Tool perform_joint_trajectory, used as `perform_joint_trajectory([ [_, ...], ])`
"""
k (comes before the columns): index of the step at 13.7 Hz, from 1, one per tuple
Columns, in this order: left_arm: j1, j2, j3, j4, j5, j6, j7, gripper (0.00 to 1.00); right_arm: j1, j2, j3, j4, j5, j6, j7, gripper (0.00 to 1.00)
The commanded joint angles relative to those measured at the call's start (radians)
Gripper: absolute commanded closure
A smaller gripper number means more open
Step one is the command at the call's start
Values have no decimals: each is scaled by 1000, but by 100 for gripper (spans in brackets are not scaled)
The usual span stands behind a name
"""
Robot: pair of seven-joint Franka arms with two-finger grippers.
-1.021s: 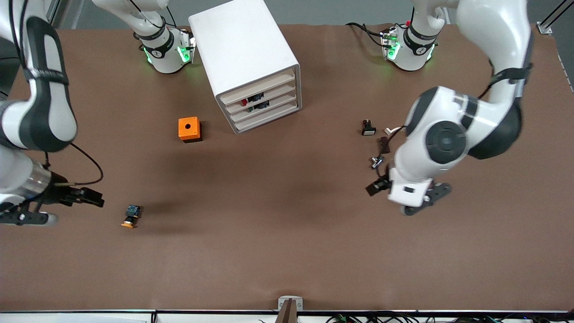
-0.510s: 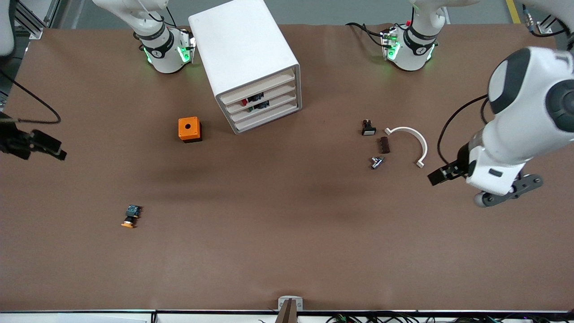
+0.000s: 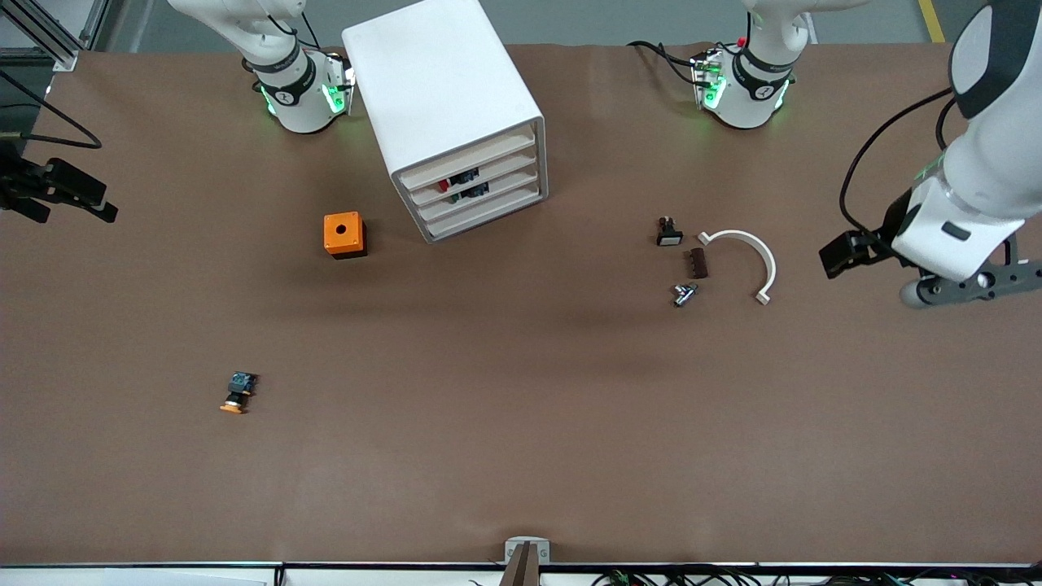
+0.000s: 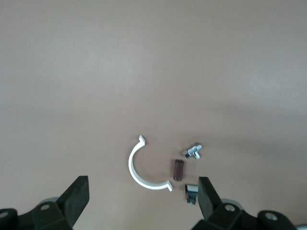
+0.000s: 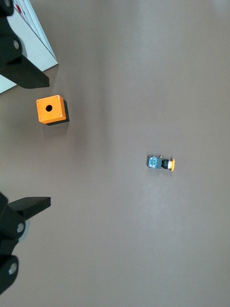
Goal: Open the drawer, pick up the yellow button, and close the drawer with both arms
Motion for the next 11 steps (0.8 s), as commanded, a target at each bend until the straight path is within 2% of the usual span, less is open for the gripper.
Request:
perform_joint_trajectory([
  [1,-72,-156,107,-165,-55,13,41,0,-8,-8,10,-10,-18,9,15,0],
  [2,-87,-179,118,-185,-57,15,61,0,-6,-6,10,-10,-39,28,15,0],
  [4,-164,-208,196,-215,-54,22,70,0,15,-6,12,-3,-83,31,17,0],
  [5,-166,-211,205,-216,-54,27,81,0,20,-6,12,-2,-88,31,34,0],
  [7,-134,-216,192,-216,-57,22,115,0,31,-6,13,-3,-87,20,92,0],
  [11,-134,-230,189,-218,-57,1,123,0,43,-6,12,-5,-88,20,97,0],
])
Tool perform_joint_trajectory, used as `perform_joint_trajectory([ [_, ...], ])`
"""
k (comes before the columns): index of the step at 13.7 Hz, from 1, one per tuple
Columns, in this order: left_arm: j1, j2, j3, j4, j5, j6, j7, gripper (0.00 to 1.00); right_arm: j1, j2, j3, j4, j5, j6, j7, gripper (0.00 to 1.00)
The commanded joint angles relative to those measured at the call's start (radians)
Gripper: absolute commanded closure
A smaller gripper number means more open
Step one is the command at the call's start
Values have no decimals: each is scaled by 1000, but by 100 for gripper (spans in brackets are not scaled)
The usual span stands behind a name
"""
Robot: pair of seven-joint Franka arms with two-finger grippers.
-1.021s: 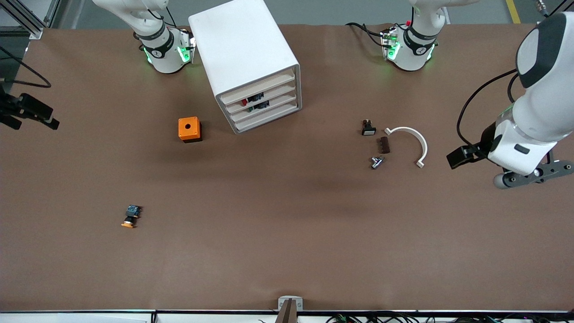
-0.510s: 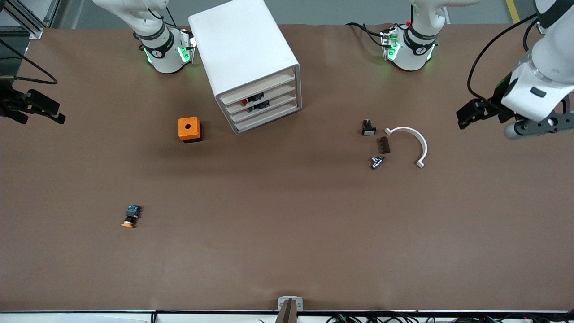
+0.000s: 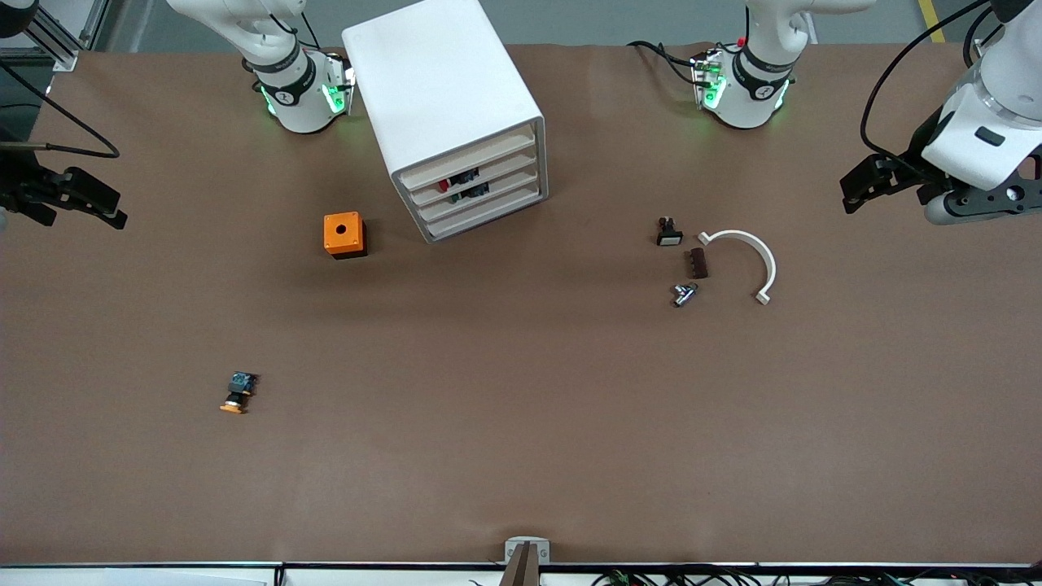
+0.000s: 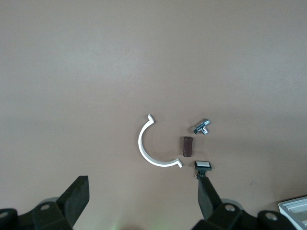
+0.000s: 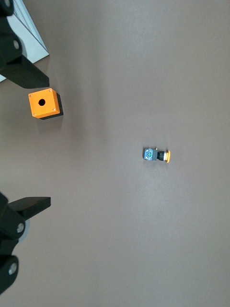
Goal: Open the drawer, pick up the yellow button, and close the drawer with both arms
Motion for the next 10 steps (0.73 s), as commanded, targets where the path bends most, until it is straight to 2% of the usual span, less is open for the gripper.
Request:
perform_joint_trajectory([
  [1,1,-38,0,-31,-15,-3,23,0,4,-9,1,-2,-23,-7,21,0],
  [4,-1,-64,-1,-46,-15,-16,25,0,1,-8,0,-4,-23,-5,21,0],
  [10,4,-55,6,-34,-17,-28,108,0,3,-9,0,-4,-21,-17,20,0],
])
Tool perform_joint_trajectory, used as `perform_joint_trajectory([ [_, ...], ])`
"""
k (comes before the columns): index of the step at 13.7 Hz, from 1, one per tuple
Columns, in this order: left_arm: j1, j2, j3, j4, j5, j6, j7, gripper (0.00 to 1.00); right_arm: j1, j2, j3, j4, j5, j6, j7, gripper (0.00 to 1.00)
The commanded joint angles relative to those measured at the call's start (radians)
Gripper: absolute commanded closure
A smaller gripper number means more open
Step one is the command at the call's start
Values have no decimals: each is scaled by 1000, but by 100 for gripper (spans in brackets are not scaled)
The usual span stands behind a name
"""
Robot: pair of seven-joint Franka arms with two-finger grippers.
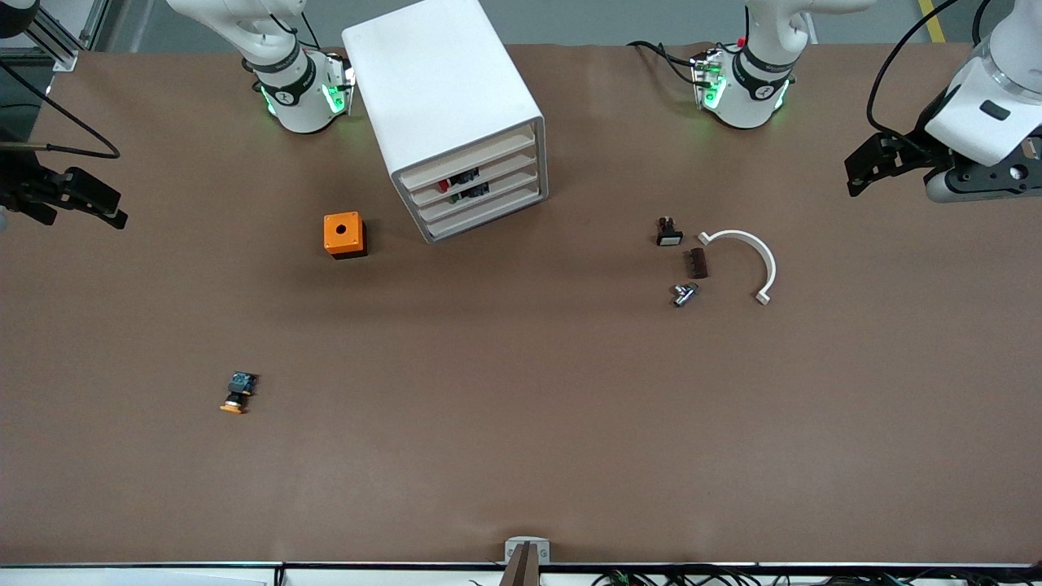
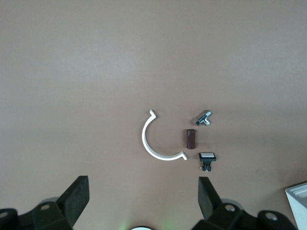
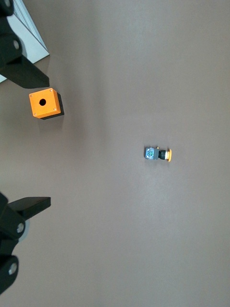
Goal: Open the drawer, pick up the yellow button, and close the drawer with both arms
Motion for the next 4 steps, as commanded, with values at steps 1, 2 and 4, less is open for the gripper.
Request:
perform_joint_trajectory([
  [1,2,-16,4,-14,-16,-6,28,0,4,-8,2,1,-20,-7,14,0],
  [2,2,-15,4,-6,-16,-6,30,0,6,-8,2,7,-21,-6,12,0],
  [4,3,-5,5,9,-16,-9,30,0,9,-3,2,41,-36,-7,12,0],
])
